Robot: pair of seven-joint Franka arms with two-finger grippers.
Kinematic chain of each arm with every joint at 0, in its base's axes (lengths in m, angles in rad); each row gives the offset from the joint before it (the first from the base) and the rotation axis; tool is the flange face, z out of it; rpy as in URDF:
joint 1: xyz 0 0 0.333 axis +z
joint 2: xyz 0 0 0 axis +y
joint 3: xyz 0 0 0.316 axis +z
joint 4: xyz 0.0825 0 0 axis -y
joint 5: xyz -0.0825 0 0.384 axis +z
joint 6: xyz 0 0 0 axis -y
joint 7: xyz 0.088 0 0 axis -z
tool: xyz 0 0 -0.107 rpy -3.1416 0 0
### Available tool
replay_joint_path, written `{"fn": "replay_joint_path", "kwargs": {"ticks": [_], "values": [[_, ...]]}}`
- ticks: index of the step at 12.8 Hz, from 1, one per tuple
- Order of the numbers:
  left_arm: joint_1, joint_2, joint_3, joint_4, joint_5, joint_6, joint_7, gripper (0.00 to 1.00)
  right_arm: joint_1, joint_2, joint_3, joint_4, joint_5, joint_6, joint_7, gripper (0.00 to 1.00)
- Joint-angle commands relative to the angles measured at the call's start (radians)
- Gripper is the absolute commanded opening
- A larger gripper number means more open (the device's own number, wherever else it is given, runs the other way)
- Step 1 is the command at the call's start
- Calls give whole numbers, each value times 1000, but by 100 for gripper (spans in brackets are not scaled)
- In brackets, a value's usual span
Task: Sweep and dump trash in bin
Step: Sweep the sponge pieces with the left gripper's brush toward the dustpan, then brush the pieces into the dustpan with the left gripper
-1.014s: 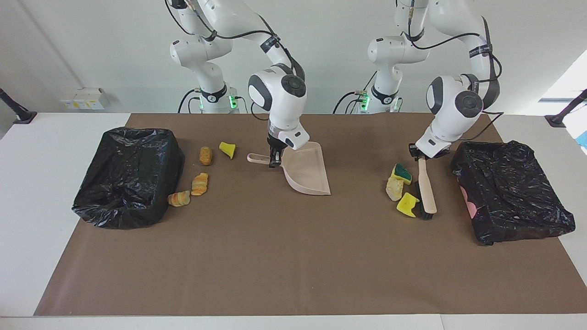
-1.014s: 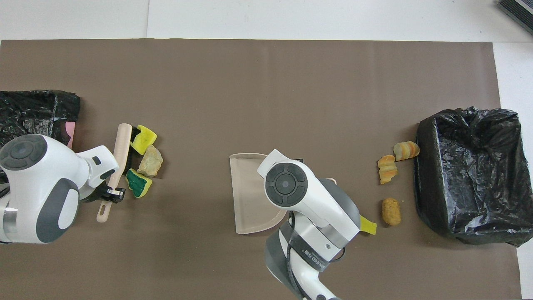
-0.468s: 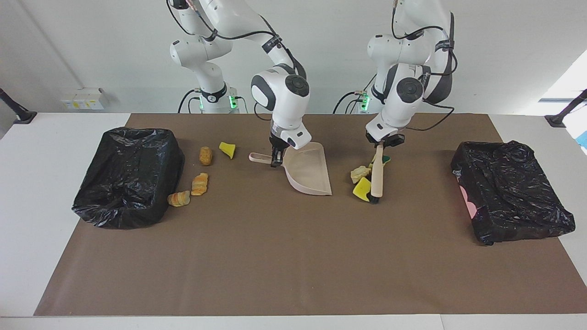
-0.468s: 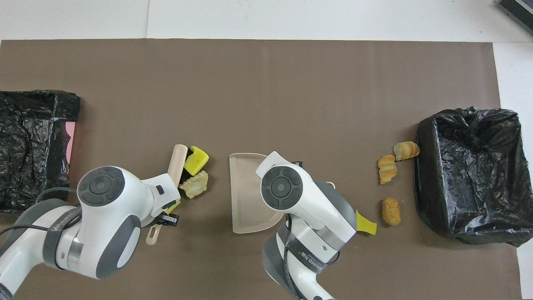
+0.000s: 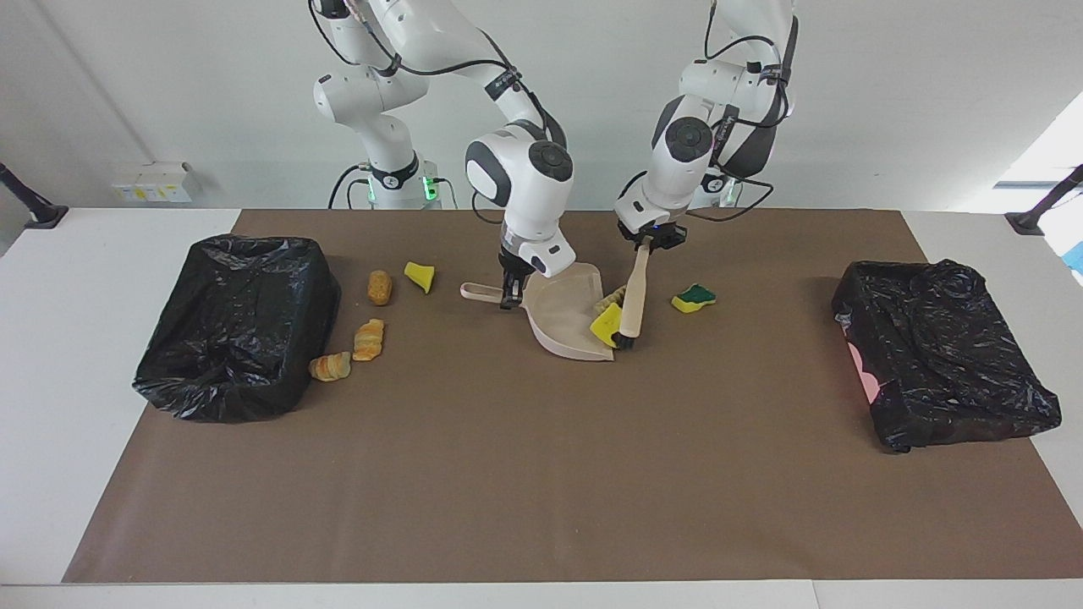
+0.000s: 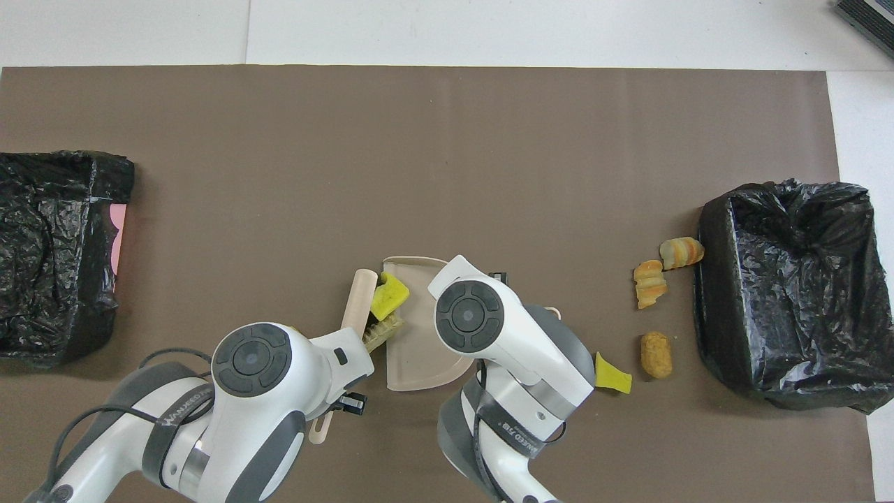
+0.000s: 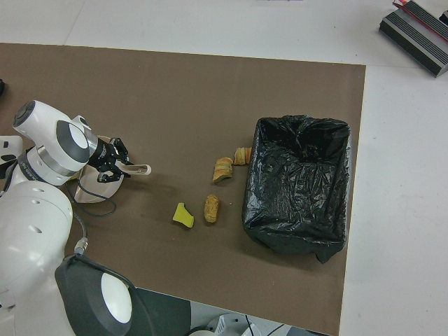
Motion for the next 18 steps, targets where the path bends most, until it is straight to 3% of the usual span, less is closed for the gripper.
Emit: {"fn": "replay_joint_path", "kwargs": {"ticks": [1,5,8,11,14,16,18], "values": [[-34,-39,16,24,-25,-54,-79,0,-1,7,6,-17,-13,41,43,0],[57,-117,25,105,-22,-228,-301,0,-1,7,6,-17,-13,41,43,0],[176,-134,25,81,-11,-296,-381,0,-1,7,6,-17,-13,41,43,0],[302,-193,23,-14,-11,-285,-378,0,-3,7,6,-18,-13,41,43,0],[295,-200,20,-94,-11,-261,-432,0,-1,14,6,-21,-14,46,43,0],[212,-189,13,-181,-11,-117,-478,0,-1,16,6,-23,-13,54,43,0],[175,-180,11,-180,-13,-64,-472,0,-1,14,6,-24,-13,57,43,0]]}}
